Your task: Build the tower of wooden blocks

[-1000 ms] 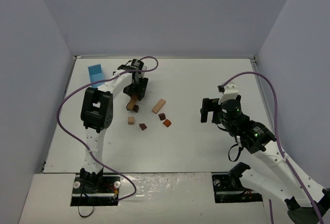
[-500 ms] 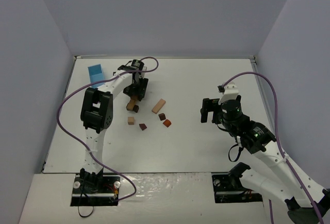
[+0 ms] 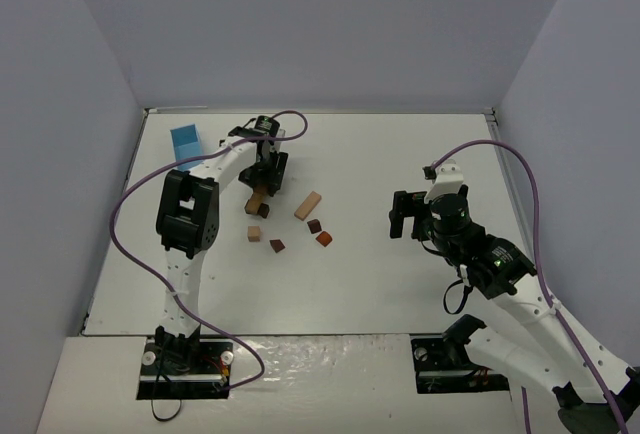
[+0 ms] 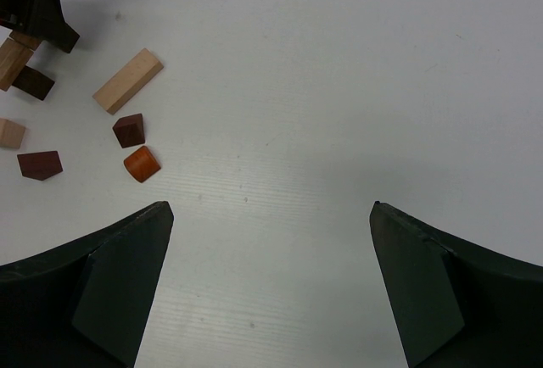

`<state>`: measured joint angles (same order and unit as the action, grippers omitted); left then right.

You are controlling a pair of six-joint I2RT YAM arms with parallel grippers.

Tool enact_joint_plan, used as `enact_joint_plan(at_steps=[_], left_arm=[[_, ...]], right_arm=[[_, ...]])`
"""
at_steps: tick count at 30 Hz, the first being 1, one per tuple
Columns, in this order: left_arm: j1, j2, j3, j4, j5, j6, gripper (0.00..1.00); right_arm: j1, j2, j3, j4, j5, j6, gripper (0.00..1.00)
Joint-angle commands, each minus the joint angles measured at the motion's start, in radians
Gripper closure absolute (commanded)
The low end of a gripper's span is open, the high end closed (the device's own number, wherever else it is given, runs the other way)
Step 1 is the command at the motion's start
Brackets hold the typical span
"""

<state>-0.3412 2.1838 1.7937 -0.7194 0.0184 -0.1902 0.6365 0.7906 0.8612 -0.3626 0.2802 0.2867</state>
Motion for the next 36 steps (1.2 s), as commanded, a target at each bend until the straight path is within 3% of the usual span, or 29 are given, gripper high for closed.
enact_joint_plan(at_steps=[1, 13, 22, 30, 36], left_arm=[[-0.012, -0.048, -0.019, -0.041, -0.011, 0.009, 0.38], [-0.012, -0.067, 0.017, -0.050, -0.036, 0.006, 0.21], [-0.025, -0.221, 0.082, -0.096, -0.068, 0.000, 0.17], [-0.179, -0.336, 0.051, -0.107, -0.055, -0.012, 0.18], [-0.282, -0.240, 0.066, -0.106, -0.028, -0.031, 0.23]], right_arm=[[0.003, -0.004, 0.006, 0.059, 0.008, -0.002, 0.00], [0.003, -0.003, 0.007, 0.060, 0.004, -0.009, 0.00], [0.003, -0.029, 0.021, 0.058, 0.005, -0.018, 0.00], [0.003, -0.055, 0.036, 0.059, 0.001, -0.022, 0.00], [0.003, -0.053, 0.036, 0.059, -0.002, -0.034, 0.00]])
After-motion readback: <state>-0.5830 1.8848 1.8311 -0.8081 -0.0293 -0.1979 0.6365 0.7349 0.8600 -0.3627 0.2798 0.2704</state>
